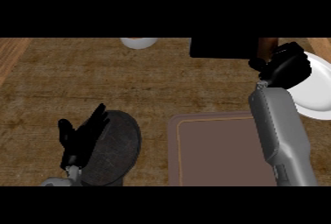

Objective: Pick the sweet potato from the tray and place it in the plate

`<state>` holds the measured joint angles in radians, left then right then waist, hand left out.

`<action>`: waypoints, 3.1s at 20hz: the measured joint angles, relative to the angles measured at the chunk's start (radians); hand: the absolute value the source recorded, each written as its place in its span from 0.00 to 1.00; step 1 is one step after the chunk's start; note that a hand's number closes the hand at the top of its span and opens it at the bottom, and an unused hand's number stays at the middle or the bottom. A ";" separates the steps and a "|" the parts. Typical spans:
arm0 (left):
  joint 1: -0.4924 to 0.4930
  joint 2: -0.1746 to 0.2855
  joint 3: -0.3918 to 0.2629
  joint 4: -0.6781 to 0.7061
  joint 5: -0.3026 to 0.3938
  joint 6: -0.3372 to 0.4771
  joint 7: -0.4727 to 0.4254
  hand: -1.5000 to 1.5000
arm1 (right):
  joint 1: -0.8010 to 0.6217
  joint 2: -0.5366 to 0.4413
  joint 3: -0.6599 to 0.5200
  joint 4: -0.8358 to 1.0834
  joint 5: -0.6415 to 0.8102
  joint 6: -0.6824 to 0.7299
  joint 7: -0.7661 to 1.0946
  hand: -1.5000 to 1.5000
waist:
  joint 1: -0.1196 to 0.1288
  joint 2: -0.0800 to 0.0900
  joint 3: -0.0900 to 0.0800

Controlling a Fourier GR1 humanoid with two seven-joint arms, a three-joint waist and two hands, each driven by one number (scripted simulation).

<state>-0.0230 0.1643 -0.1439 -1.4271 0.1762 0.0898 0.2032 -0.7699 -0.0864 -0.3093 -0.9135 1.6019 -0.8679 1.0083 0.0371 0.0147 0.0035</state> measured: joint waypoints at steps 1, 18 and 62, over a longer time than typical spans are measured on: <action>0.001 -0.007 -0.002 0.004 -0.005 0.005 -0.008 0.50 | 0.002 -0.015 -0.018 0.022 0.010 -0.026 -0.001 1.00 | -0.002 -0.001 0.001; 0.001 -0.018 0.000 -0.002 -0.019 -0.003 0.001 0.50 | -0.004 -0.343 -0.189 0.416 -0.448 -0.299 -0.399 1.00 | 0.001 0.000 0.003; 0.048 -0.032 0.046 -0.021 -0.045 -0.009 0.009 0.50 | 0.521 -0.113 -0.399 -0.119 -1.359 0.372 -1.248 0.00 | -0.046 -0.021 -0.002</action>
<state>0.0250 0.1325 -0.0977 -1.4480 0.1313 0.0808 0.2122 -0.2494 -0.1998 -0.7082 -1.0323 0.2434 -0.4960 -0.2397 -0.0084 -0.0066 0.0012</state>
